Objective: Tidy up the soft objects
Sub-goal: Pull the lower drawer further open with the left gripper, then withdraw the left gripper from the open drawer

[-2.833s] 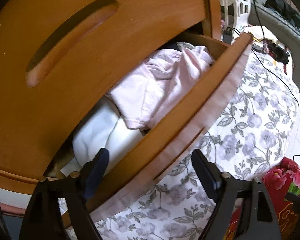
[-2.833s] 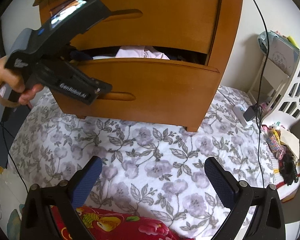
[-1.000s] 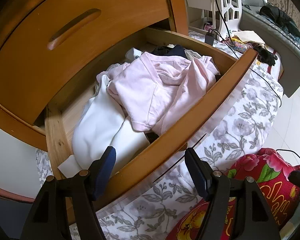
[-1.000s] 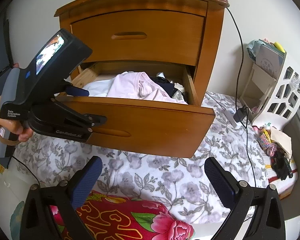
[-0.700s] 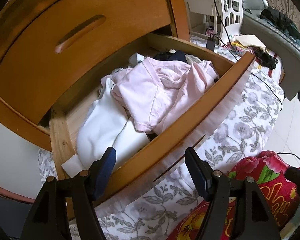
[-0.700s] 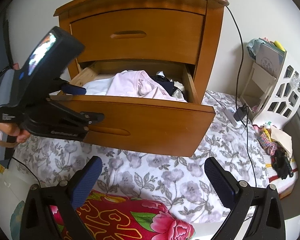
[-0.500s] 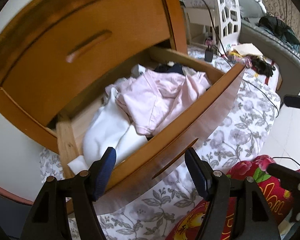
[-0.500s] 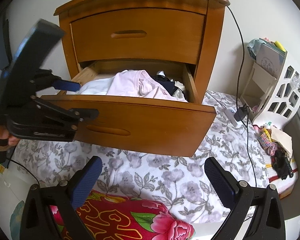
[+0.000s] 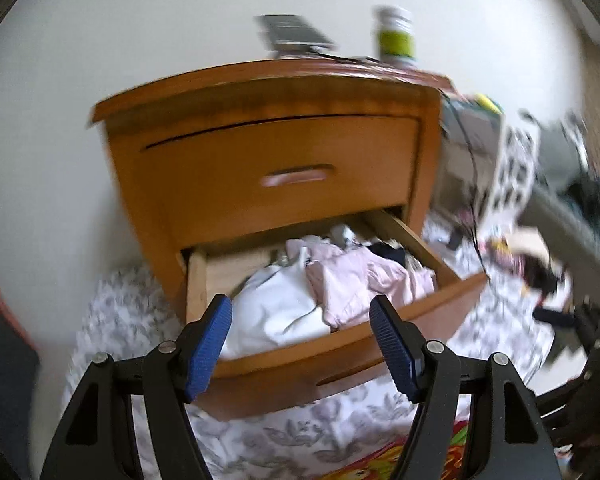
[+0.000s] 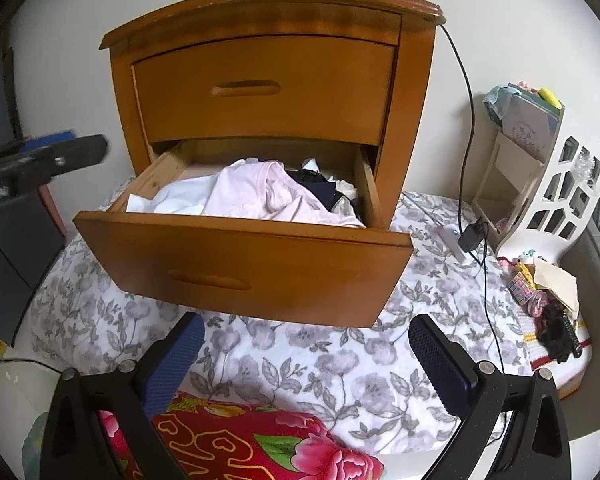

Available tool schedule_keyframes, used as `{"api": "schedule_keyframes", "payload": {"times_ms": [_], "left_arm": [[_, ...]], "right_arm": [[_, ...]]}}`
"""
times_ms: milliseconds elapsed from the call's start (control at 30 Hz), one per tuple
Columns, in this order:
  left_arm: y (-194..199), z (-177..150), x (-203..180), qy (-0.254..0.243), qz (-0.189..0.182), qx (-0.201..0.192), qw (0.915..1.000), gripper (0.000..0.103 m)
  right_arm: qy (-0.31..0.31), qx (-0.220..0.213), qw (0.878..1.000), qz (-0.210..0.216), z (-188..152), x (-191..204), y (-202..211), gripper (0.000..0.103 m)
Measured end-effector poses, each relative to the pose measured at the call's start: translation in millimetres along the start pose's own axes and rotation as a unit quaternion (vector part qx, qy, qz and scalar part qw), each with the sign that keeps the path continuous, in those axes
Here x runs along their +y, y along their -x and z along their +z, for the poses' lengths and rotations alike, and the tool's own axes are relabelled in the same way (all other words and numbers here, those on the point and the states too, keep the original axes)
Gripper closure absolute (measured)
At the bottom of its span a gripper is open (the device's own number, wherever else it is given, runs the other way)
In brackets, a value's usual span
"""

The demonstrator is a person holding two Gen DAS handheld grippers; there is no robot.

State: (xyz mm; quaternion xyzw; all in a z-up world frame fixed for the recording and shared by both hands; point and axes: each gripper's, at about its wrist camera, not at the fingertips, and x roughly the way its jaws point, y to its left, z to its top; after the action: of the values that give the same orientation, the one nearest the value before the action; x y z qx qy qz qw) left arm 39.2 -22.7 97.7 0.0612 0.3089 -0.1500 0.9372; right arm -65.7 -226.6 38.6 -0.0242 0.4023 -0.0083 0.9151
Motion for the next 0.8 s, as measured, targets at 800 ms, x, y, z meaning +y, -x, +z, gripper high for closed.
{"api": "schedule_keyframes", "payload": {"times_ms": [800], "left_arm": [[-24.6, -39.0, 51.6, 0.141, 0.067, 0.017, 0.9876, 0.006]], "right_arm": [[0.011, 0.014, 1.000, 0.005, 17.1, 9.2, -26.0, 0.000]]}}
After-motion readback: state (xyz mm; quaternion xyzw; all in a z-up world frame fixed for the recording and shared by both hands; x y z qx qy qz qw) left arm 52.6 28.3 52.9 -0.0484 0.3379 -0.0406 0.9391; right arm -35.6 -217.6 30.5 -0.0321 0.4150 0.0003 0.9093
